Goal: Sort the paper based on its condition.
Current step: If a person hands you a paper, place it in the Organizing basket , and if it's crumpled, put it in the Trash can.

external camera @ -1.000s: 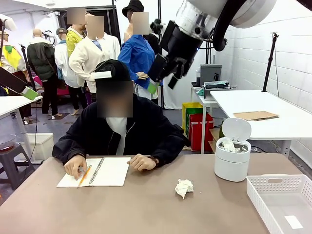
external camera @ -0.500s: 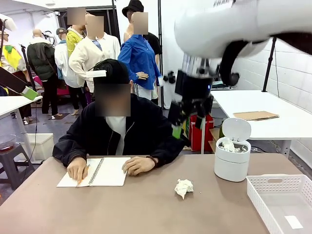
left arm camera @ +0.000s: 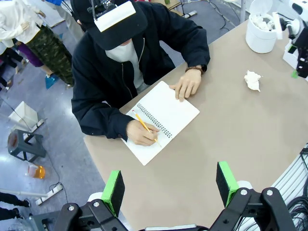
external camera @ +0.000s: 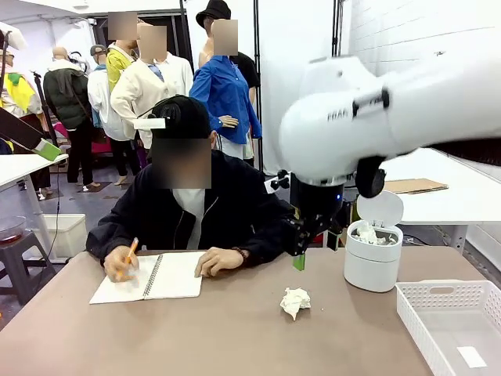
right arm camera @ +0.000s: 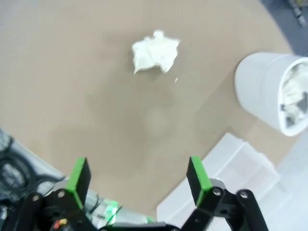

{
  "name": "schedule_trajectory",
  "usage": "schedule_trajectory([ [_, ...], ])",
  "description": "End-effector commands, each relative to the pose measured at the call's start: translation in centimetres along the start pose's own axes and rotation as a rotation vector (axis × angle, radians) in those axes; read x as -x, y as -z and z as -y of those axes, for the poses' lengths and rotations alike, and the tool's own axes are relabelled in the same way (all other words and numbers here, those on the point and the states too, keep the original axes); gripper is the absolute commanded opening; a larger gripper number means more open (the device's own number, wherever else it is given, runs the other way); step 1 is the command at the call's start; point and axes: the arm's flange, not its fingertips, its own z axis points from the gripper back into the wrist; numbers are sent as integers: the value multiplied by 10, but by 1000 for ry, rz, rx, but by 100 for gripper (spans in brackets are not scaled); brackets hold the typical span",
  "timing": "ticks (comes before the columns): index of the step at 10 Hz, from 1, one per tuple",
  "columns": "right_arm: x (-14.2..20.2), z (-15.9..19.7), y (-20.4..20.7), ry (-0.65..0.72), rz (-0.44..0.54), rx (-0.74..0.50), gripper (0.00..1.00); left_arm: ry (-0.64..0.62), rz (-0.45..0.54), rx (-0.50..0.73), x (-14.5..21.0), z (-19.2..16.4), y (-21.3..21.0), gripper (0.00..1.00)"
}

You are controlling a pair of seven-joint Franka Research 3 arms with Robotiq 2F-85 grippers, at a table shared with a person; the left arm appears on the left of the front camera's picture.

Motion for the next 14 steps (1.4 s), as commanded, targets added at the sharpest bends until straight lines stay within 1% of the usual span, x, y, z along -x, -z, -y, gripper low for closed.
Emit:
schedule_trajectory([
  [1,-13,2,29,45,83,69,100,-2,0,0,0,0,0,100],
  [2,-17,7,41,47,110,79,100,-2,0,0,0,0,0,100],
  [3,-18,9,48,69,115,81,100,-2,0,0,0,0,0,100],
  [4,-21,9,49,85,132,26,100,-2,0,0,0,0,0,100],
  [5,-18,10,38,34,95,42,100,-2,0,0,0,0,0,100],
  [9,-20,10,42,46,106,38,100,-2,0,0,0,0,0,100],
  [10,-33,17,64,60,60,8,100,-2,0,0,0,0,0,100],
  [11,-41,21,79,51,44,5,100,-2,0,0,0,0,0,100],
  [14,-56,28,116,81,-4,11,100,-2,0,0,0,0,0,100],
])
